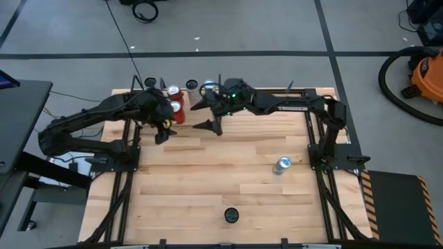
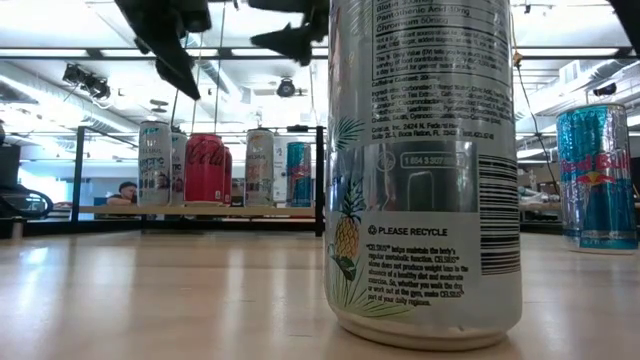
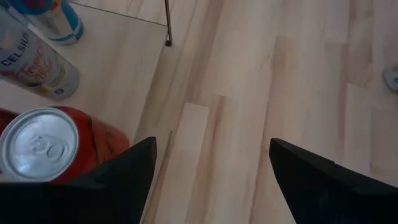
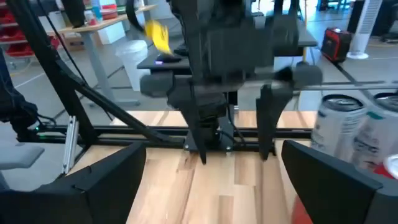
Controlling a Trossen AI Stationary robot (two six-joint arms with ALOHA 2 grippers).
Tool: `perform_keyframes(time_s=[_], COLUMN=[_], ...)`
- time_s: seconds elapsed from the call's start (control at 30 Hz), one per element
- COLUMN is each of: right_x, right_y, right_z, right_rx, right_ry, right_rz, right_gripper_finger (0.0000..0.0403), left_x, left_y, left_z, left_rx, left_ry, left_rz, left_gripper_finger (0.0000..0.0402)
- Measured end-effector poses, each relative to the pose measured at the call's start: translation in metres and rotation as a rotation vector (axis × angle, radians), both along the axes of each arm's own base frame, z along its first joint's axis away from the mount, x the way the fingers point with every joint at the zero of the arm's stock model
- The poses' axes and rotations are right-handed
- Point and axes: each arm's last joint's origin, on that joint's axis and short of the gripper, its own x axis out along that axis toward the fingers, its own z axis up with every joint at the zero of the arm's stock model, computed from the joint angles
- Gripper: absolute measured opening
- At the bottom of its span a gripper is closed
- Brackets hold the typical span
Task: Place canned beverage on shelf
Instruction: Adjust the red soda can on the shelf
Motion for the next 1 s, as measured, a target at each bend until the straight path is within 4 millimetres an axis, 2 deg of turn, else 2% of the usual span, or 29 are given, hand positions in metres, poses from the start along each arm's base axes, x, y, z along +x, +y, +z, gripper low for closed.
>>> perform_keyframes(time_s=[0.27,0.37,0.67,1.0], right_x=[-0.038,-0.048,-0.055,-0.056], right_y=[-0.006,-0.007,-0.006,-0.006], right_z=[0.043,0.053,0.054,0.052], right_rx=[-0.016,-0.018,-0.006,-0.002], right_ry=[-0.035,-0.036,0.011,0.025], right_rz=[-0.039,-0.047,-0.051,-0.052], right_gripper_finger=[0.0385,0.0385,0.0385,0.0385], left_x=[0.020,0.026,0.032,0.025], left_y=[0.008,0.011,0.025,0.046], left_z=[-0.023,-0.029,-0.040,-0.043], left_rx=[-0.046,-0.048,0.000,0.000], left_ry=[0.138,0.165,0.232,0.238], left_rz=[-0.017,-0.030,0.012,0.089], left_gripper_finger=[0.0314,0.0314,0.0314,0.0314])
